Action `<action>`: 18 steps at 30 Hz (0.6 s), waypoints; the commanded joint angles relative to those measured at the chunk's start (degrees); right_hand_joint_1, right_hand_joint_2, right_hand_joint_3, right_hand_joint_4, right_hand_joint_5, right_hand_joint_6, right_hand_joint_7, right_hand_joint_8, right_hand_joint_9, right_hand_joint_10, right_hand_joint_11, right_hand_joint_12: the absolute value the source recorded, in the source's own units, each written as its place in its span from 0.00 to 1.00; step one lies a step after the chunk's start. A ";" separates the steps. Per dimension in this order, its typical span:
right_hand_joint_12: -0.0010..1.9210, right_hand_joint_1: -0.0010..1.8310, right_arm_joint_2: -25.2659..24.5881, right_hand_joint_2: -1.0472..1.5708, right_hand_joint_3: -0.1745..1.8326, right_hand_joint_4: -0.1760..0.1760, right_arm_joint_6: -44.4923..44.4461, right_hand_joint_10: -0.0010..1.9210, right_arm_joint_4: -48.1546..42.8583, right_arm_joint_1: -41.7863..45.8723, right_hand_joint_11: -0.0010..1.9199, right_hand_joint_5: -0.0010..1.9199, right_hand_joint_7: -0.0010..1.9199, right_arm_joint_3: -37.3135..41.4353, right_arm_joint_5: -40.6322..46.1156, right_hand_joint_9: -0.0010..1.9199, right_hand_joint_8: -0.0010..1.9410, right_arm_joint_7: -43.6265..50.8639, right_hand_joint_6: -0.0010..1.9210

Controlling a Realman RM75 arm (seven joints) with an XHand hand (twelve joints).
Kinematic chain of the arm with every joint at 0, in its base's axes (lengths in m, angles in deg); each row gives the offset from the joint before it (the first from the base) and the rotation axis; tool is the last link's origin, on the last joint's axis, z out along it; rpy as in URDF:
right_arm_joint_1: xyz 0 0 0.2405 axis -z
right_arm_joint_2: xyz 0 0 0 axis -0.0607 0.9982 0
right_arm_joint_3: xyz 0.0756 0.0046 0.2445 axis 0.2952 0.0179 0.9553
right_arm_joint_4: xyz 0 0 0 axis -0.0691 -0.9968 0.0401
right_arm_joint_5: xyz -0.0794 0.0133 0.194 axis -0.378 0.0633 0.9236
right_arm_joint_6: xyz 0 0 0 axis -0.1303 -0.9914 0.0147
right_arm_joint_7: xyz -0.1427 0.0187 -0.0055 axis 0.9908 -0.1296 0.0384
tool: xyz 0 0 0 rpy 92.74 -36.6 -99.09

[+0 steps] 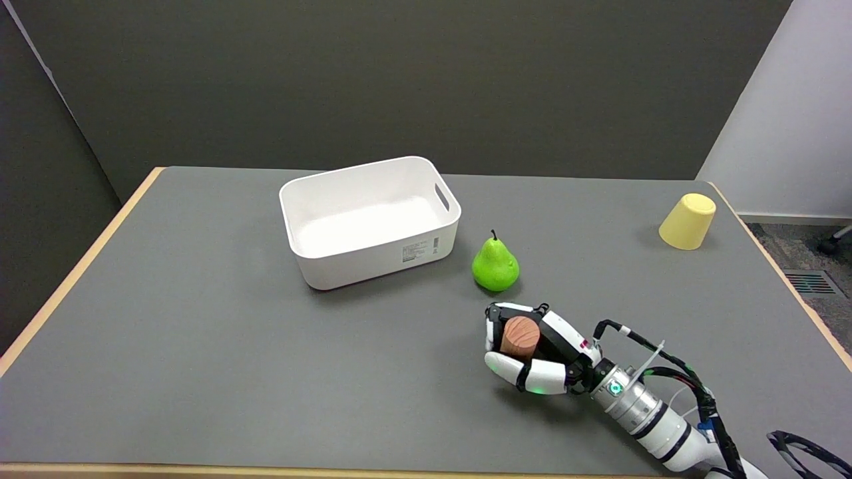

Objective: Pick up the wooden cylinder.

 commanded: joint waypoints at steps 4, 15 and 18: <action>1.00 0.52 -1.07 0.77 0.45 0.37 -0.40 1.00 -1.29 0.33 0.07 0.35 0.23 0.01 6.42 0.36 1.00 8.65 0.88; 1.00 0.47 -1.45 0.75 0.60 0.57 -0.27 1.00 -1.41 0.29 0.39 0.34 0.36 0.01 7.81 0.57 1.00 10.10 1.00; 1.00 0.47 -1.45 0.75 0.59 0.57 -0.21 1.00 -1.41 0.29 0.42 0.34 0.38 0.01 8.04 0.59 1.00 10.10 1.00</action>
